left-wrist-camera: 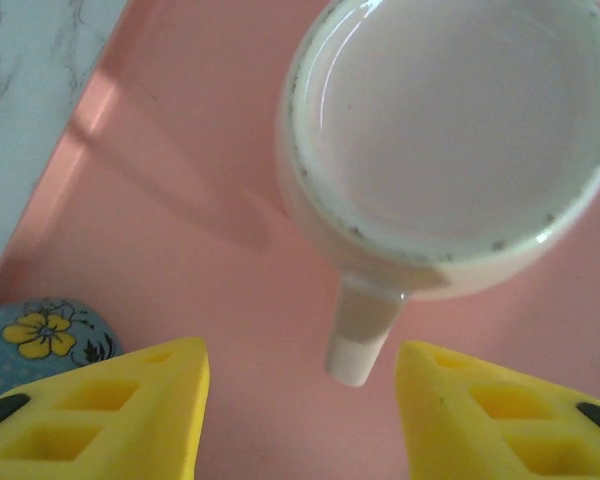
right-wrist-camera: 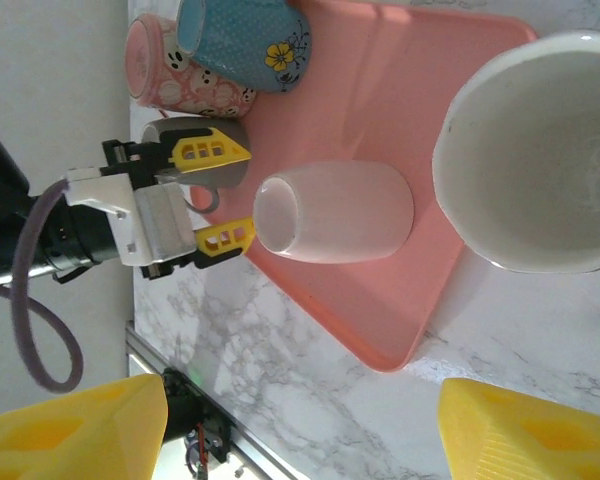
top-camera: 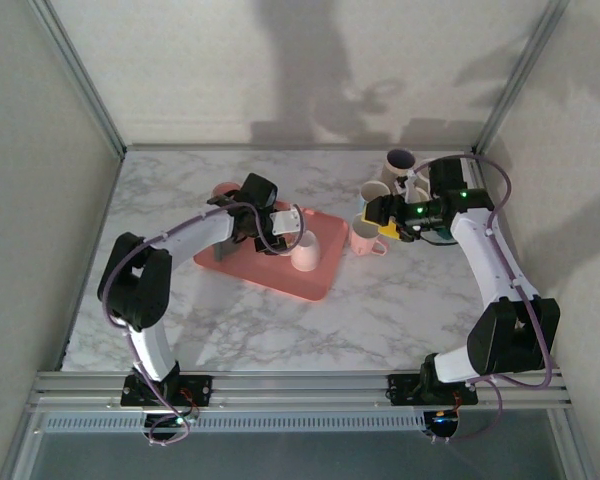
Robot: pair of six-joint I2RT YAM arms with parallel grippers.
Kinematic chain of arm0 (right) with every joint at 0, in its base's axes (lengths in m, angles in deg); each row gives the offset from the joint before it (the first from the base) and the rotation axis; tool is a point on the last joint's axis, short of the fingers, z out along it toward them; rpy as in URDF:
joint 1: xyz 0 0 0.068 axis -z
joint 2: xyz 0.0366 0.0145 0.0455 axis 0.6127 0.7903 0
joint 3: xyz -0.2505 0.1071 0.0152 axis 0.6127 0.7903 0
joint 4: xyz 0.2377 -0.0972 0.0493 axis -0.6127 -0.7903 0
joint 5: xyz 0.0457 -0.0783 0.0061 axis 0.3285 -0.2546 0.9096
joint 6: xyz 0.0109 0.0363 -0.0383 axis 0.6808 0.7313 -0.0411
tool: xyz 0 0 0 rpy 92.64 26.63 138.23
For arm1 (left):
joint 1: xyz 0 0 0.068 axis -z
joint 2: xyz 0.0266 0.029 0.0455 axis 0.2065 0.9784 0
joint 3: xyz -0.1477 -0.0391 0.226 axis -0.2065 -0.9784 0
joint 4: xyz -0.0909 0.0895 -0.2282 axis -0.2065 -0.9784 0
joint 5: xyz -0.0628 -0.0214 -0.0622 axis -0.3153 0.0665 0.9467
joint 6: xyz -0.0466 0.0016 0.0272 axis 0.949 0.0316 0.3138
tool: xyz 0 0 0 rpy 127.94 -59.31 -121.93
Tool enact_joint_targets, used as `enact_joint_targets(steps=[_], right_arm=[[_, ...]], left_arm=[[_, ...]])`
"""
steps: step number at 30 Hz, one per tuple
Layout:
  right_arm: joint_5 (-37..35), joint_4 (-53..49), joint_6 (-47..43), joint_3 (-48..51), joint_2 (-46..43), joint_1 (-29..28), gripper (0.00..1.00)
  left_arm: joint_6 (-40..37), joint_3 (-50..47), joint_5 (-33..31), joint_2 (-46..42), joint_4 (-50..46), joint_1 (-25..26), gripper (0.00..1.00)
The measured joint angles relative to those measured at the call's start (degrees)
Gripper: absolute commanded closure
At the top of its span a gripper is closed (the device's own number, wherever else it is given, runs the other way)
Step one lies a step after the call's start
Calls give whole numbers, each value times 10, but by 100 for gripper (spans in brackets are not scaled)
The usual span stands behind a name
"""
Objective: Turn the mug right side up
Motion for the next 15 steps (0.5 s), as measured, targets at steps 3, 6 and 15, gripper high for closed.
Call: enact_joint_targets(steps=[3, 6, 15], right_arm=[[3, 0, 0, 0, 0, 1, 28], [5, 0, 0, 0, 0, 2, 28], [6, 2, 0, 0, 0, 6, 29]], left_arm=[[0, 2, -1, 4, -5, 5, 49], [-2, 6, -1, 6, -13, 9, 50], [-30, 23, -1, 36, -38, 21, 60]])
